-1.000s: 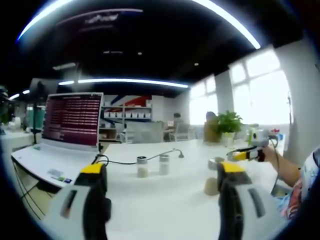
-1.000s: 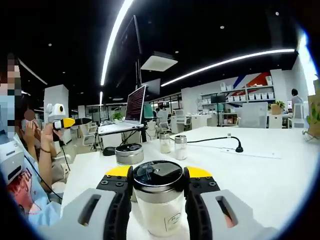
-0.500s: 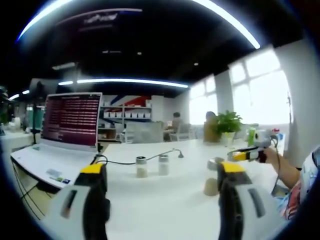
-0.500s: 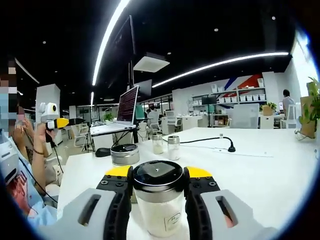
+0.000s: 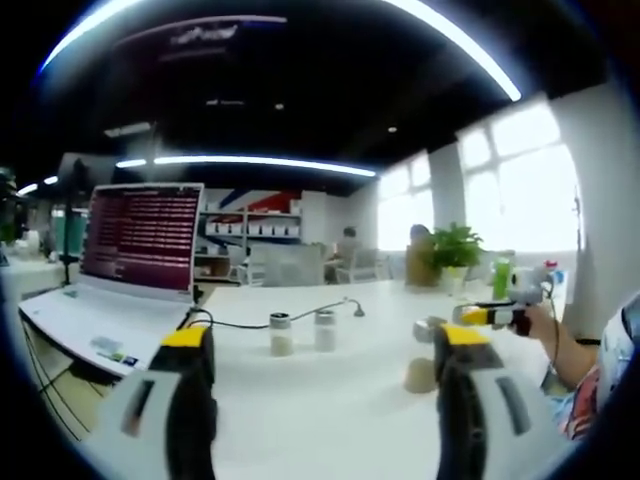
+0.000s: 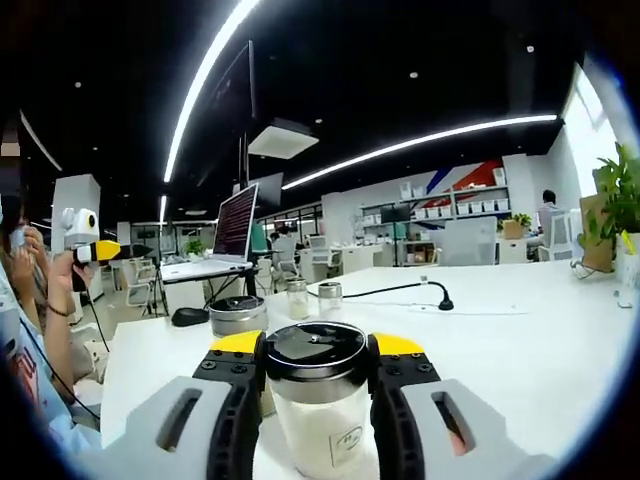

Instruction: Rotate the seasoning bottle until the label or dispensing opening points toward the visible target arrow and the bottle remains upright within the marked orientation range

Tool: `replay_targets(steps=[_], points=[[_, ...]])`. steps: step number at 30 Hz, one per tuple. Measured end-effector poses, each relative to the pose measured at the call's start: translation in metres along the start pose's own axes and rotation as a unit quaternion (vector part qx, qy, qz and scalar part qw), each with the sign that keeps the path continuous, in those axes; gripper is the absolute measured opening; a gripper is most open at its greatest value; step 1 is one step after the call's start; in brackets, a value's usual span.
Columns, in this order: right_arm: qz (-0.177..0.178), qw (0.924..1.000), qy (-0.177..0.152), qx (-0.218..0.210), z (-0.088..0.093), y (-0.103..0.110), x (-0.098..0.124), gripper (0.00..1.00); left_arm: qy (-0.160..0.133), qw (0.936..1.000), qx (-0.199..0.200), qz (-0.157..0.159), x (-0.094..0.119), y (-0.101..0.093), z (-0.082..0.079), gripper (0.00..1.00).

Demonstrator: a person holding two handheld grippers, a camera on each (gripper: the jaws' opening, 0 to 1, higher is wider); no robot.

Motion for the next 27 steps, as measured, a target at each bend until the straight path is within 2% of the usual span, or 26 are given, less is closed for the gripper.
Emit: replay_targets(steps=[27], points=[[0.071,0.9972,-0.023,0.012,0.0038,0.003,-0.0009,0.39,-0.004,1.0,-0.004,0.003,0.0015,-0.0018,-0.0023,0.96]])
Point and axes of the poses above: the point that each gripper's makers call its tool centre point, and the gripper's own axes: x roughly backward along the fingers, y roughly to its left, z roughly out of its underside, the point moved 5 cm from there along x, roughly backward along the fingers, and after that the axes turned 6 degrees about -x, right-handed, at the moved point
